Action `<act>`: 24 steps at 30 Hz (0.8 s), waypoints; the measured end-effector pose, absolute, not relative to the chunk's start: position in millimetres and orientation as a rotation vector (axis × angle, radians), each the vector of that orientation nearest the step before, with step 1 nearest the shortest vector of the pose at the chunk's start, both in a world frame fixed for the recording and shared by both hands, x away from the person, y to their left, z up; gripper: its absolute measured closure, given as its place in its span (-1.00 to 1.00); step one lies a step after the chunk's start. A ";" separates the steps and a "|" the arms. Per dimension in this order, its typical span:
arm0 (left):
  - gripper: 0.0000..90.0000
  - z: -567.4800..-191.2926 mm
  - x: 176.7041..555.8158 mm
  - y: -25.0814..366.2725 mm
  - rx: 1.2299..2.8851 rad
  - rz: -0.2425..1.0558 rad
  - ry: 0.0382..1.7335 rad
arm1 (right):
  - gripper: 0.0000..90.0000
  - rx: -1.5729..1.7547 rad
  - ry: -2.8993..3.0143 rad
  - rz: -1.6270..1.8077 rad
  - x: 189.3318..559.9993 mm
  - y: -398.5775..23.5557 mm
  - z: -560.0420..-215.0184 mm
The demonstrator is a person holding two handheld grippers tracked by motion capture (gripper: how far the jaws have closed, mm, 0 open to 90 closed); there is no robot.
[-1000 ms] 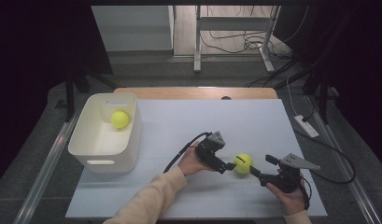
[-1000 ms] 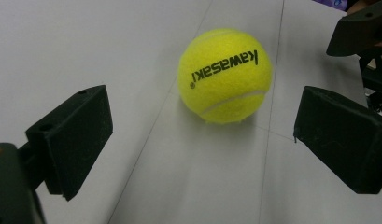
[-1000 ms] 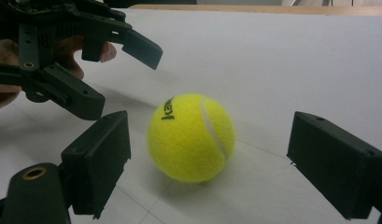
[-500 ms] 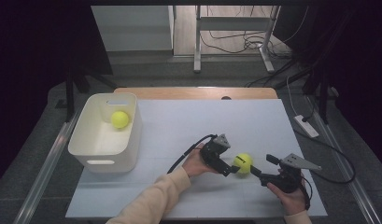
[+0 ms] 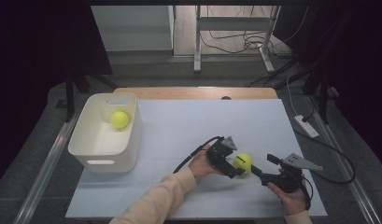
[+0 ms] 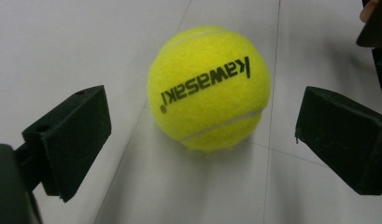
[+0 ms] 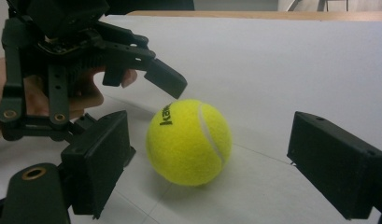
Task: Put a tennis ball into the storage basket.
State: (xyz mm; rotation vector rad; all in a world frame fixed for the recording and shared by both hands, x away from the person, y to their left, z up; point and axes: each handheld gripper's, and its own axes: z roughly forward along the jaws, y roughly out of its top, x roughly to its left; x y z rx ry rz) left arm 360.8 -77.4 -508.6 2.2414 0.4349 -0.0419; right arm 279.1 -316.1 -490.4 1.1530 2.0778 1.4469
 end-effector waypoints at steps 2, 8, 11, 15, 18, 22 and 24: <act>-0.90 -510.0 361.7 -81.4 2.241 -0.045 0.435 | -0.71 1.153 2.078 1.447 279.1 -316.0 -490.4; -0.90 -512.6 362.6 -89.8 2.244 -0.050 0.436 | -0.71 1.151 2.080 1.449 278.9 -315.5 -490.2; -0.90 -513.7 363.3 -92.3 2.242 -0.048 0.439 | -0.71 1.151 2.079 1.449 279.0 -315.7 -490.3; -0.89 -516.6 365.4 -97.2 2.243 -0.051 0.449 | -0.71 1.153 2.078 1.450 279.0 -315.9 -490.2; -0.85 -517.9 366.0 -100.0 2.248 -0.056 0.448 | -0.71 1.152 2.080 1.450 279.2 -315.9 -490.5; -0.60 -518.8 365.9 -101.1 2.248 -0.060 0.438 | -0.71 1.152 2.084 1.444 279.4 -316.5 -490.6; -0.43 -518.8 366.8 -100.6 2.241 -0.074 0.444 | -0.71 1.150 2.079 1.446 279.5 -316.8 -491.1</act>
